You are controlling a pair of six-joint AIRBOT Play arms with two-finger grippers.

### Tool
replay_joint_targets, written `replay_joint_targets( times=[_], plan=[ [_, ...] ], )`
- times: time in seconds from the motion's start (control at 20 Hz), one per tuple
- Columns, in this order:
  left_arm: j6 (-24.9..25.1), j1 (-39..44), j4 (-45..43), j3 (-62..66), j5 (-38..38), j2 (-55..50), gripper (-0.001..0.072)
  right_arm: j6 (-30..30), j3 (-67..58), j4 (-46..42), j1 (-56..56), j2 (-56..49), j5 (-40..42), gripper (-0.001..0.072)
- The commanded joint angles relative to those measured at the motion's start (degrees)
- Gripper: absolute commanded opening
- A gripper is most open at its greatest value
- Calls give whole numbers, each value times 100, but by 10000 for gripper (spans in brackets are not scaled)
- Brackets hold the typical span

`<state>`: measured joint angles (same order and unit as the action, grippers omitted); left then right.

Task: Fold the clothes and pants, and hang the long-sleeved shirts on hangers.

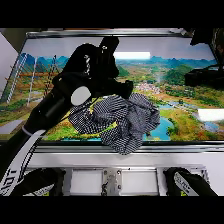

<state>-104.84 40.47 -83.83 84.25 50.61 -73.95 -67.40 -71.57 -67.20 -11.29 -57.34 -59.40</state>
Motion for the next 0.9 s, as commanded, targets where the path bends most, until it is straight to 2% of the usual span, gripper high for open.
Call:
replay_joint_targets(
  times=[0.0, 0.05, 0.25, 0.35, 0.6, 0.85],
  plan=[
    [0, -684, -9, -122, 894, -238, 691, -208, 85, -199, -136, -114, -568, 560],
    [94, -826, -7, -433, 1029, -122, 691, -208, 238, -4, -136, -131, -579, 596],
    [407, -870, 0, -2002, 1029, 236, 692, -160, 1268, 826, -83, -138, -546, 595],
    [459, -800, -4, -2459, 822, 142, 692, -160, 1860, 855, 116, -138, -527, 595],
    [673, -463, -4, -2603, 562, -516, 692, -162, 3200, 855, 1027, -140, -264, 596],
    [680, -584, -11, -2605, 428, -774, 692, -164, 3768, 892, 1845, -417, 570, 598]
  ],
)
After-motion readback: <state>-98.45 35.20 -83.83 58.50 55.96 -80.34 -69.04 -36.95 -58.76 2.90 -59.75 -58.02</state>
